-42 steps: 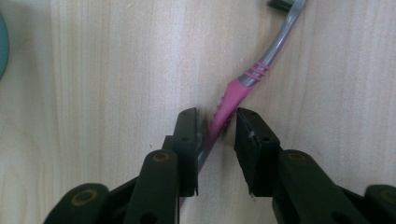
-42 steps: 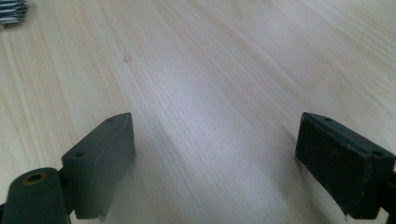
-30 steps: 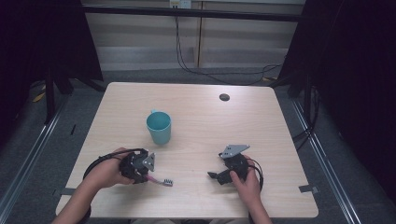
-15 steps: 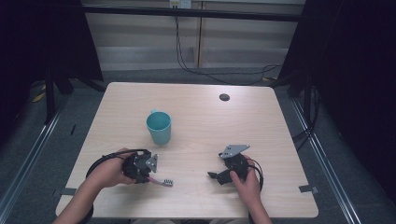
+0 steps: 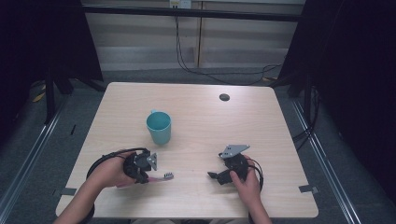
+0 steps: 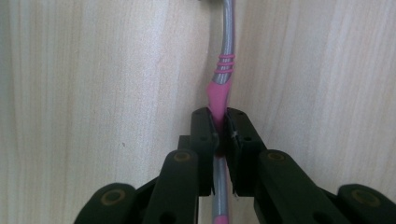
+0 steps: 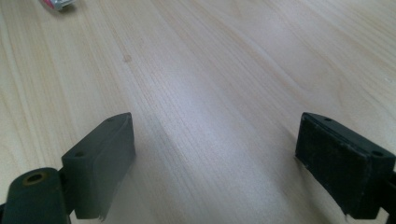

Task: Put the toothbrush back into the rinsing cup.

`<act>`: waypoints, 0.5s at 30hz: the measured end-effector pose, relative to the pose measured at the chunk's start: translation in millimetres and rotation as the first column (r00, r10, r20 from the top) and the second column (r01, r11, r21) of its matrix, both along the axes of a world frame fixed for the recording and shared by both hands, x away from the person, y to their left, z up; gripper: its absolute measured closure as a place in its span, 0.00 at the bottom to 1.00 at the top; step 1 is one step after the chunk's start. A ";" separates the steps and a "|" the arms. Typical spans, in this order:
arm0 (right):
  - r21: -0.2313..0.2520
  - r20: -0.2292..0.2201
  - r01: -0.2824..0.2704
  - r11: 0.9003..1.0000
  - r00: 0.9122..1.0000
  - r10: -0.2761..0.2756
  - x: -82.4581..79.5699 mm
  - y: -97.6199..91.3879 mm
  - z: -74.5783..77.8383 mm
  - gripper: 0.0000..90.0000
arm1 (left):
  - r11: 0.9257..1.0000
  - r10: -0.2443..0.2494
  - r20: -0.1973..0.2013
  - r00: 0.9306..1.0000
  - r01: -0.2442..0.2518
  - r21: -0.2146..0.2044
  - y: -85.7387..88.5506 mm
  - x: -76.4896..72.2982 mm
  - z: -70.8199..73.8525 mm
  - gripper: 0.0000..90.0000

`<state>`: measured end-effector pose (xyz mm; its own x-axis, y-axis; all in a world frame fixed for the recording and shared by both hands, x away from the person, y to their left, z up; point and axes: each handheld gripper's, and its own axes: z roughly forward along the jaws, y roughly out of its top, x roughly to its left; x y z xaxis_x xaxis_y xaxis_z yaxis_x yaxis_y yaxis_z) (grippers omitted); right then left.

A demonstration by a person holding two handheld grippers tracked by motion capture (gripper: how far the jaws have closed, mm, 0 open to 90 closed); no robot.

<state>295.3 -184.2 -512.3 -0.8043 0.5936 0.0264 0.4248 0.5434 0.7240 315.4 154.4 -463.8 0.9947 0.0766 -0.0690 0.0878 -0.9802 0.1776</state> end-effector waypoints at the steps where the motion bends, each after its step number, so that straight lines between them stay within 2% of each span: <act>1: -0.001 0.000 0.000 1.000 1.000 0.000 0.0 0.0 0.0 0.13 | 1.000 0.007 -0.005 1.000 -0.007 -0.010 0.0 0.0 -0.7 0.91; 8: 0.000 0.000 0.000 1.000 1.000 0.000 0.0 0.0 0.0 0.13 | 0.997 0.080 -0.045 0.996 -0.080 0.004 -1.8 0.5 3.8 0.92; 12: -0.001 -0.001 0.001 1.000 1.000 -0.001 0.0 0.0 0.1 0.13 | 0.995 0.104 -0.042 0.994 -0.104 0.005 -0.4 2.5 9.8 0.92; 15: 0.000 -0.001 0.001 1.000 1.000 -0.001 0.0 0.0 0.1 0.13 | 0.990 0.140 -0.036 0.990 -0.141 -0.025 1.7 3.6 13.6 0.92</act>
